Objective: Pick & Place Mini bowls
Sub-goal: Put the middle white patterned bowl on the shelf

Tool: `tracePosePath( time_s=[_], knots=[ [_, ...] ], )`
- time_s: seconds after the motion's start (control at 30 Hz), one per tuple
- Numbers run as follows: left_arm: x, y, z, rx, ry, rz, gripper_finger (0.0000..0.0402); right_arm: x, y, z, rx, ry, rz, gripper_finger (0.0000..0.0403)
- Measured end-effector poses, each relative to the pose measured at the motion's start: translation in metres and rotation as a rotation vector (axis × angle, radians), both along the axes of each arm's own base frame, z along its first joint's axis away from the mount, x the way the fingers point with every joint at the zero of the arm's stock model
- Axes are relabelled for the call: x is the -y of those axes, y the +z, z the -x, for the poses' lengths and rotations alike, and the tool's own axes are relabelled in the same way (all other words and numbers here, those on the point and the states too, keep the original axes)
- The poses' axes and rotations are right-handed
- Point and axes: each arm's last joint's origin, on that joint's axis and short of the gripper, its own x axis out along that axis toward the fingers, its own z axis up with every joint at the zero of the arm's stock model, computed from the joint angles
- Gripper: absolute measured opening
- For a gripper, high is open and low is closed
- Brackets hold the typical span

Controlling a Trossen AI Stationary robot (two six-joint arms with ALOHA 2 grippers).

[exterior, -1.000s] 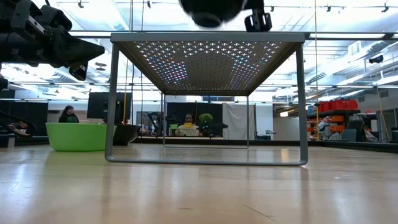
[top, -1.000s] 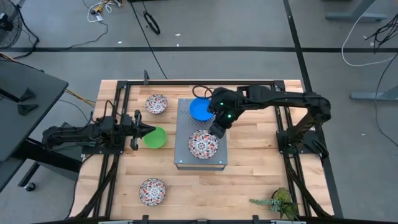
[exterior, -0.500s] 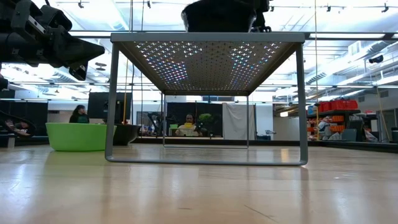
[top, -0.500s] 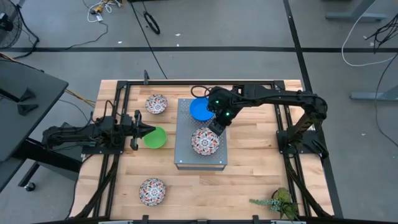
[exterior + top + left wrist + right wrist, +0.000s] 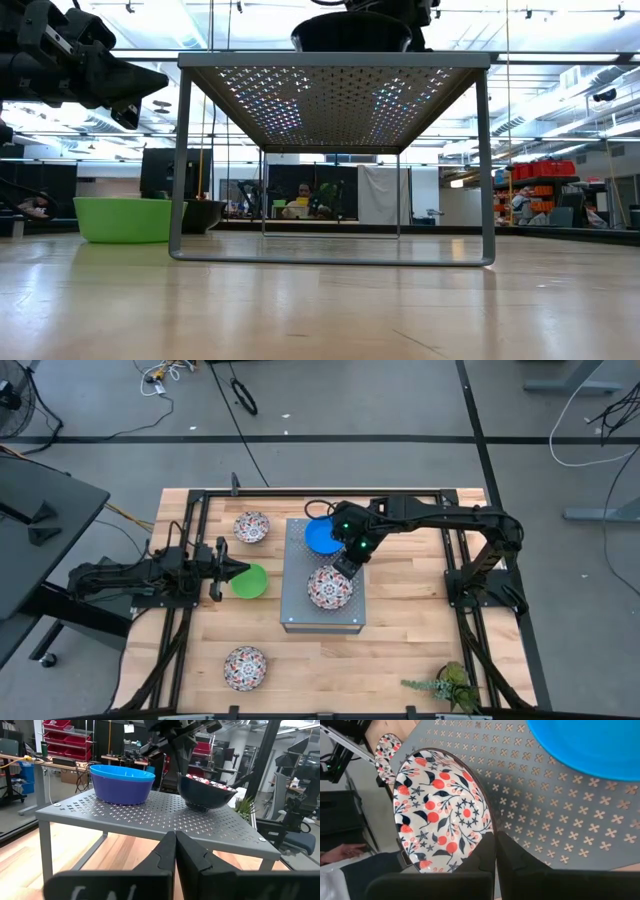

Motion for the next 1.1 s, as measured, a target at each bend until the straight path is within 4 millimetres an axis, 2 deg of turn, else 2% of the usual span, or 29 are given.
tracePosePath(
  time_s=[0.5, 1.1],
  knots=[
    [0.0000, 0.0000, 0.0000, 0.000, 0.000, 0.000, 0.0014, -0.0007, 0.0001, -0.0015, 0.014, 0.016, -0.028, 0.0000],
    [0.0000, 0.0000, 0.0000, 0.000, 0.000, 0.000, 0.0014, -0.0015, 0.0017, -0.0043, 0.005, -0.082, -0.097, 0.0000]
  ],
)
